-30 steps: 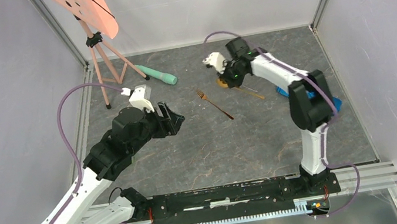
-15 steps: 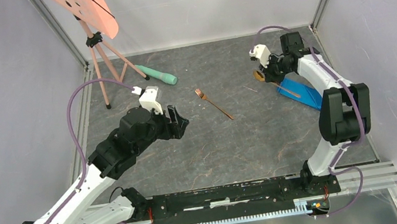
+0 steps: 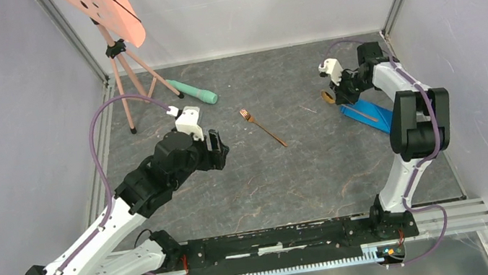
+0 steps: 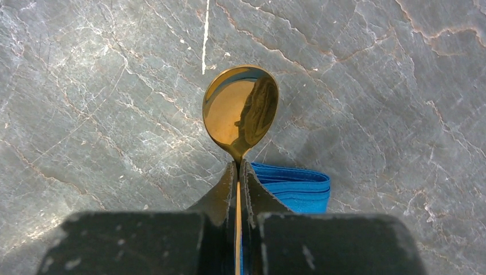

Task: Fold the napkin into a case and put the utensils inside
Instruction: Pick up the spoon from the folded napkin, then pick up the fork from the center of the board, then stuff the fork into the folded napkin.

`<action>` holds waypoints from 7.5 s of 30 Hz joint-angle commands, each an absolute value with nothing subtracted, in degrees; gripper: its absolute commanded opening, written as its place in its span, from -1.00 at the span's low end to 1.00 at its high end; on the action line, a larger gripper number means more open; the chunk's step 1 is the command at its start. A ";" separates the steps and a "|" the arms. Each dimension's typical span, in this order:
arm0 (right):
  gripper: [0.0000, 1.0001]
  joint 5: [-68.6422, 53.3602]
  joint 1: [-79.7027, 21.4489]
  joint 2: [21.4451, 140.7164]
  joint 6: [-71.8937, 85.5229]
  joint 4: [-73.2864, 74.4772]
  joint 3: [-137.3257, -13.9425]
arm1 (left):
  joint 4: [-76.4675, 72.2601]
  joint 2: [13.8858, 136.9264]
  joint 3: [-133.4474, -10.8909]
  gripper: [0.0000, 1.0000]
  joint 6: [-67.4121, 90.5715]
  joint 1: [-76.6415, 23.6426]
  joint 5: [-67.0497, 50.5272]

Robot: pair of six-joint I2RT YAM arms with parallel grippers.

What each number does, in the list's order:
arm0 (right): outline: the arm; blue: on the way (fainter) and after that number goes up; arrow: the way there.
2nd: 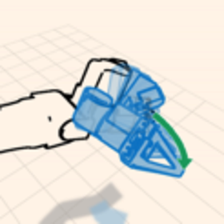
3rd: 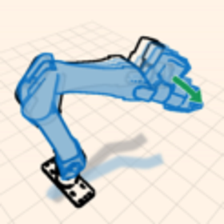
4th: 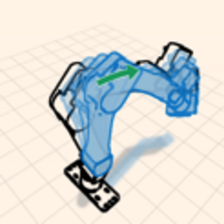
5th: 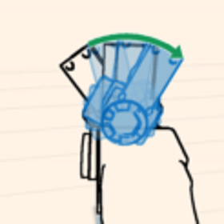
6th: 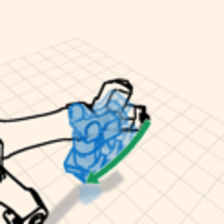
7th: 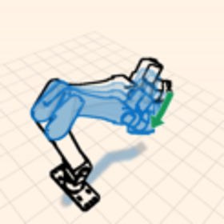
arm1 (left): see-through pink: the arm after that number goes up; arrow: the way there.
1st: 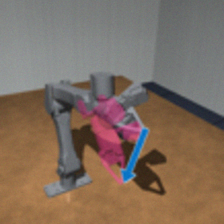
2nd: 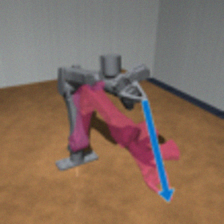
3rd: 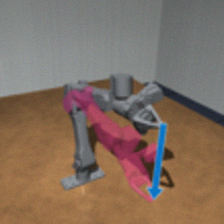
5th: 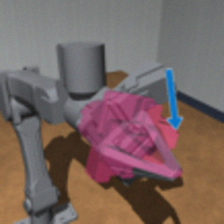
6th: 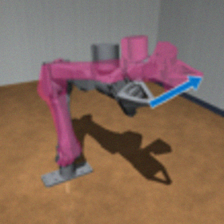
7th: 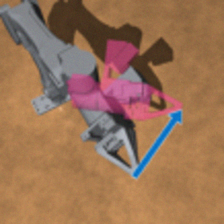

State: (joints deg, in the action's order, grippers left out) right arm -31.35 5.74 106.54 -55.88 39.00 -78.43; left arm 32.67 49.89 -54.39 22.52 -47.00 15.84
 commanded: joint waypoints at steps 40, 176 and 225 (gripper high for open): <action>-0.99 -25.34 12.72 101.68 -59.91 34.93 -71.65 | 31.10 49.04 -53.96 0.56 18.63 -49.19 18.72; -0.09 0.95 -36.91 125.24 -1.34 21.48 -92.46 | 29.35 44.15 -51.86 0.56 20.20 -40.30 12.36; -0.99 -41.82 4.85 100.48 -62.48 40.44 -77.23 | 30.31 43.98 -51.86 0.56 19.25 -45.61 15.36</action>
